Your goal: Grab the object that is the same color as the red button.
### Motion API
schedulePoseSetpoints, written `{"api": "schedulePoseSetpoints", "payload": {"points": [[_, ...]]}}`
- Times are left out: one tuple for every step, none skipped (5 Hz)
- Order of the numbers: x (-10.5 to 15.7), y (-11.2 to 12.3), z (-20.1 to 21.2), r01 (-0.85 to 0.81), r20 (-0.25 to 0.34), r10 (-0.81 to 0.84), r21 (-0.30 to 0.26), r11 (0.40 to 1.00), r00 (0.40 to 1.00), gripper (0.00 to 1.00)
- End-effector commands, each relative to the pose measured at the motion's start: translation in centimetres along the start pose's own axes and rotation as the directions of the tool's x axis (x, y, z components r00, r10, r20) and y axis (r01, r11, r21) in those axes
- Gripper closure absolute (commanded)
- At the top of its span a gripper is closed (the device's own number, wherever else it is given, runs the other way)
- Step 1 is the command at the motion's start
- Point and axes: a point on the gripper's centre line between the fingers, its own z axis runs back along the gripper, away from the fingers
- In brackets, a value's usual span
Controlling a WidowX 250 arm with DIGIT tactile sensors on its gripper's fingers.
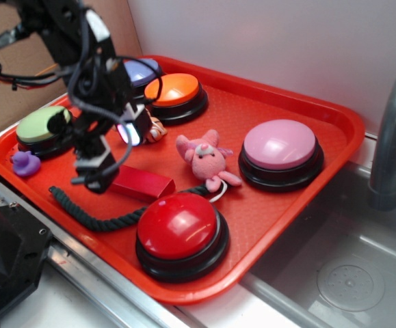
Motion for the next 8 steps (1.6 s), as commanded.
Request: {"api": "schedulePoseSetpoints", "payload": {"points": [[0.0,0.2,-1.8,0.077,-0.024,-0.076,0.038,0.996,0.997,0.00],[0.1,0.6,-2.1,0.068,-0.002,-0.068,0.023,0.997,0.998,0.30],[0.4,0.6,-2.6,0.079,-0.018,-0.079,0.006,0.997,0.997,1.00],[0.6,0.7,-3.0,0.078,-0.027,-0.078,-0.002,0.997,0.997,1.00],[0.7,0.8,-3.1,0.074,-0.038,-0.074,-0.009,0.997,0.997,1.00],[1.3,0.9,-0.6,-0.001,-0.056,0.002,0.014,1.000,0.998,1.00],[1.3,1.6,3.9,-0.164,-0.027,0.165,0.013,0.986,0.986,1.00],[0.8,2.6,7.5,-0.397,-0.130,0.400,0.052,0.917,0.907,1.00]]}}
